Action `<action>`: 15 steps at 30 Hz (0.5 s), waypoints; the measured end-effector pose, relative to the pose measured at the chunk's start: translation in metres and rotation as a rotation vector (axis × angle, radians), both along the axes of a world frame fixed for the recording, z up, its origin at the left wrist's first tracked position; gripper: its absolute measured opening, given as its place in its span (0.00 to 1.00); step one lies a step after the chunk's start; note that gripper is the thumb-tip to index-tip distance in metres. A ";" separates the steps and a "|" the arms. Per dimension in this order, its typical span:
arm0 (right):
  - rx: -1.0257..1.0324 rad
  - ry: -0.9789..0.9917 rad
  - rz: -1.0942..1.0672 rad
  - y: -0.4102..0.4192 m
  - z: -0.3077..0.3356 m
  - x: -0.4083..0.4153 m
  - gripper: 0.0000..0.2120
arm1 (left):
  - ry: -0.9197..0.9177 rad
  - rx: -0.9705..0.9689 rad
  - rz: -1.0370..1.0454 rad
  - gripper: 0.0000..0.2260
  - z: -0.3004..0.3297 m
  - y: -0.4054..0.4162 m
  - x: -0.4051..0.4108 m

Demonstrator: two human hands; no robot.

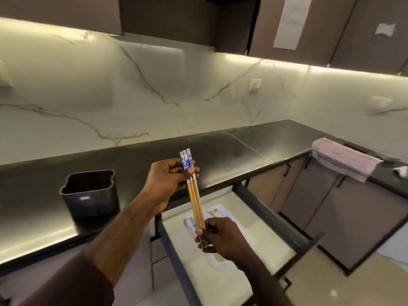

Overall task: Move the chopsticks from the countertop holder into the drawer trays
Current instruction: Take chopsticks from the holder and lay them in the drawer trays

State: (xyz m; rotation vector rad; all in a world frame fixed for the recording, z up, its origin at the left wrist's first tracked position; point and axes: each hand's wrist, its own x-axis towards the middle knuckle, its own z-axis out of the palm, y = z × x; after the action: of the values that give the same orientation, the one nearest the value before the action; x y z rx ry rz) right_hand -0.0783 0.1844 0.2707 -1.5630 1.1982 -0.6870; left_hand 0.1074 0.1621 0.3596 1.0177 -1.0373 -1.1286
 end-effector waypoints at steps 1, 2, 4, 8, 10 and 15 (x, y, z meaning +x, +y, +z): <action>-0.009 0.008 -0.009 -0.003 0.001 -0.024 0.05 | 0.012 -0.004 -0.004 0.09 -0.002 -0.005 -0.023; -0.025 0.030 -0.018 -0.008 0.002 -0.046 0.06 | 0.023 0.000 -0.005 0.09 -0.005 -0.010 -0.045; -0.034 0.072 -0.040 -0.016 0.003 -0.088 0.08 | 0.028 0.018 -0.006 0.10 -0.011 -0.019 -0.086; -0.002 0.136 -0.041 -0.037 -0.004 -0.148 0.06 | -0.013 0.036 -0.003 0.10 -0.025 -0.042 -0.143; 0.008 0.182 -0.021 -0.051 -0.010 -0.169 0.06 | -0.017 0.051 0.007 0.09 -0.034 -0.055 -0.163; 0.087 0.241 -0.032 -0.092 -0.045 -0.199 0.08 | -0.021 0.147 0.030 0.09 -0.075 -0.099 -0.194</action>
State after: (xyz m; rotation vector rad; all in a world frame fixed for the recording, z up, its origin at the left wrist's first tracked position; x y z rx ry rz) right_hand -0.2773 0.0928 0.2259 -1.5892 1.4137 -0.4688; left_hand -0.0864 0.0633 0.2847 1.1601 -0.9635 -1.1855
